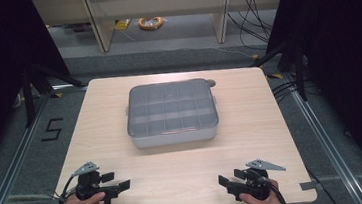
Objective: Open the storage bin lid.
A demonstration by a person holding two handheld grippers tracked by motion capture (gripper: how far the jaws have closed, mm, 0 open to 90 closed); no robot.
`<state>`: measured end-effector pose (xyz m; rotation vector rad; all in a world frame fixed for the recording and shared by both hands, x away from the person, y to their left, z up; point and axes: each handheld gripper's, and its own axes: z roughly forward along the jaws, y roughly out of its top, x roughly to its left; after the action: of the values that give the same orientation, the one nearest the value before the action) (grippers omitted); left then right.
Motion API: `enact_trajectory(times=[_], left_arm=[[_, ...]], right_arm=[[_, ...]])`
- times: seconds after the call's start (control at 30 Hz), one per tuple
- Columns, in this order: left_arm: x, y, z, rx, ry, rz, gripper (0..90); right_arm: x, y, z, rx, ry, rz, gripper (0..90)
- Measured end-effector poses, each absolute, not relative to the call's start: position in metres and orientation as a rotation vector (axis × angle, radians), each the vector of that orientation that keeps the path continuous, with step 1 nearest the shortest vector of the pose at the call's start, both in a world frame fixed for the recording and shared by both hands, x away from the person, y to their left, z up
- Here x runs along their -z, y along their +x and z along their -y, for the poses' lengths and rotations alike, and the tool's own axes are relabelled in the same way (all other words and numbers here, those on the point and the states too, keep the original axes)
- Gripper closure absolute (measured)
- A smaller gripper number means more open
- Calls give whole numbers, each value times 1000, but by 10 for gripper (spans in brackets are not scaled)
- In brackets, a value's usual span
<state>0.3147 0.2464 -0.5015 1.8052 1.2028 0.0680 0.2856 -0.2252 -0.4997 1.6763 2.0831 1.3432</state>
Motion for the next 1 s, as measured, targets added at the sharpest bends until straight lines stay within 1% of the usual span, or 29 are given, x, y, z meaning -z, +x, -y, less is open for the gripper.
enact_trajectory(times=[0.33,0.37,0.67,0.7,0.8,0.83,0.9,1.0], left_arm=[[501,316,-249,-61,1771,-1217,153],[500,316,-248,-77,1759,-1217,154],[500,318,-249,-68,1754,-1226,156],[500,320,-249,-65,1751,-1229,156],[499,323,-248,-49,1730,-1237,156],[498,324,-249,-40,1725,-1237,156],[496,327,-248,-48,1716,-1239,157],[491,332,-248,-56,1702,-1235,158]], right_arm=[[499,288,229,-1351,1705,-2061,275],[499,288,230,-1384,1711,-2064,278],[499,294,237,-1433,1766,-2020,286],[501,299,239,-1470,1724,-2007,285],[498,300,239,-1485,1803,-1968,280],[497,303,242,-1503,1772,-1969,278],[495,308,244,-1536,1774,-1941,250],[490,312,247,-1558,1782,-1936,253]])
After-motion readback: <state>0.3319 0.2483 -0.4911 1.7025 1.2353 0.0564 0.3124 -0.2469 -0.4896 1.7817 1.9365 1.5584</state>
